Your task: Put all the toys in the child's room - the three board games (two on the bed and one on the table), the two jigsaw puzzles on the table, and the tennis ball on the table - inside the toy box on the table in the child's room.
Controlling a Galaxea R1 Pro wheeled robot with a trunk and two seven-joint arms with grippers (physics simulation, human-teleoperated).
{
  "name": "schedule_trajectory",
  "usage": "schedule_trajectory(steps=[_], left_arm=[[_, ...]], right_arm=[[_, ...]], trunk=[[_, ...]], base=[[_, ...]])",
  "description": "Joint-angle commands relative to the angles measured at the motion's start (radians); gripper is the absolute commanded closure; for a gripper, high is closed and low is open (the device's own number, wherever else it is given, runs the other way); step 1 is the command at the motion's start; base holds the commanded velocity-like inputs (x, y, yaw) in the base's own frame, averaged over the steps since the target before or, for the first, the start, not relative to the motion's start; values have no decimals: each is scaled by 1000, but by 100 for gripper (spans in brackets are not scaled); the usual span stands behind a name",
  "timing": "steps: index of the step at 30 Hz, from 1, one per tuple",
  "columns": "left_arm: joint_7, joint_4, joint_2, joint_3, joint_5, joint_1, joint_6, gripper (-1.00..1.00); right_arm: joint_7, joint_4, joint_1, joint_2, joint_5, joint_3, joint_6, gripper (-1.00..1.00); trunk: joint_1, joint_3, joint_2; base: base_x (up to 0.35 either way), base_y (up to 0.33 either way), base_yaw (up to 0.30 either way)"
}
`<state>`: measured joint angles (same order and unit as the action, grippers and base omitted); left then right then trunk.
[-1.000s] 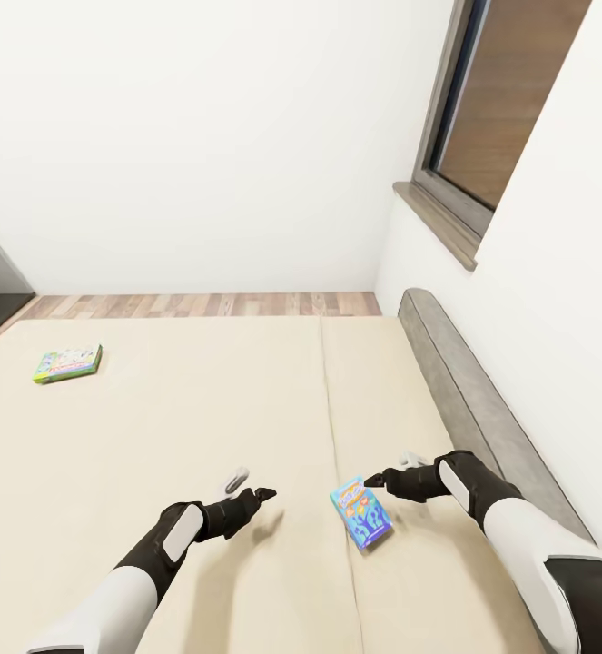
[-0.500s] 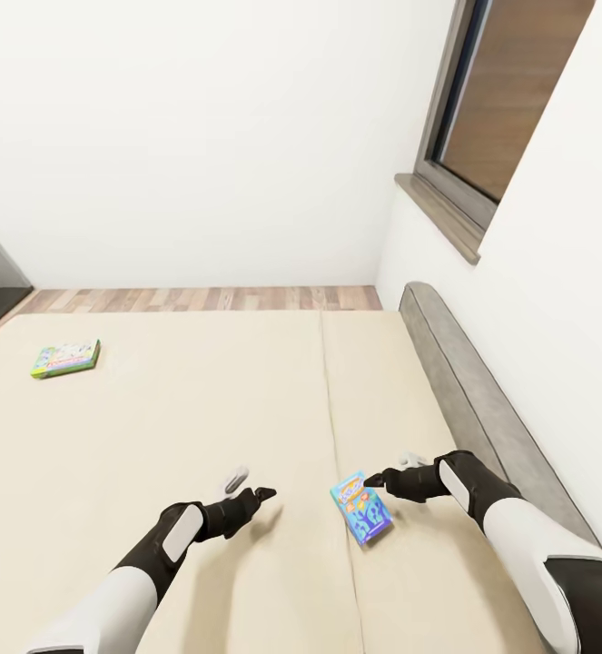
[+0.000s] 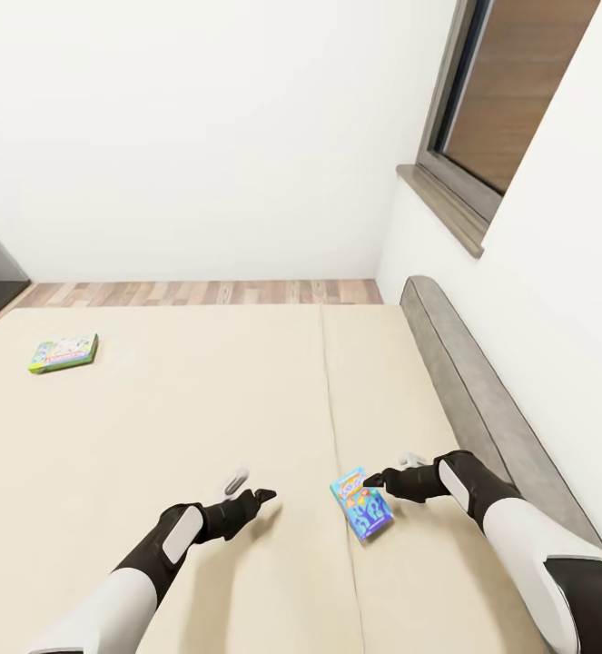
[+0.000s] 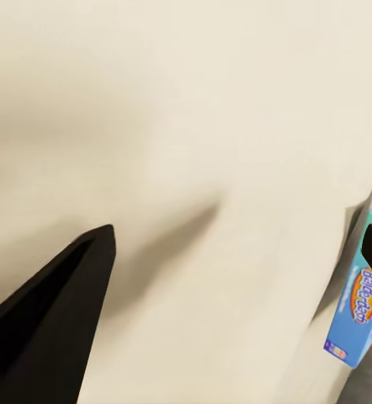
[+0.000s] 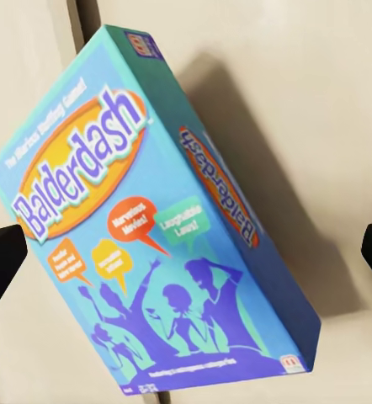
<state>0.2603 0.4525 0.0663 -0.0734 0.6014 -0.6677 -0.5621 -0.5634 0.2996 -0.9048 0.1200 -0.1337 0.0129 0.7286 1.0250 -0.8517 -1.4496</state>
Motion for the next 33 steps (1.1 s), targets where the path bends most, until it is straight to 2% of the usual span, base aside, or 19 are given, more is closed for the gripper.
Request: schedule_trajectory(steps=[1,21,33], left_arm=[[0,0,1,-6,-2,0,-9,-100],[-1,0,-4,-5,-3,0,-9,-100],[0,0,-5,-5,-2,0,-9,-100]], right_arm=[[2,1,0,0,-9,1,7,-100],[-7,1,1,0,-9,2,8,-100],[-11,1,1,-1,-9,2,8,-100]], trunk=[[0,-2,0],[0,-5,0],[0,-6,0]], base=[[0,0,0],[0,1,0],[0,110,0]])
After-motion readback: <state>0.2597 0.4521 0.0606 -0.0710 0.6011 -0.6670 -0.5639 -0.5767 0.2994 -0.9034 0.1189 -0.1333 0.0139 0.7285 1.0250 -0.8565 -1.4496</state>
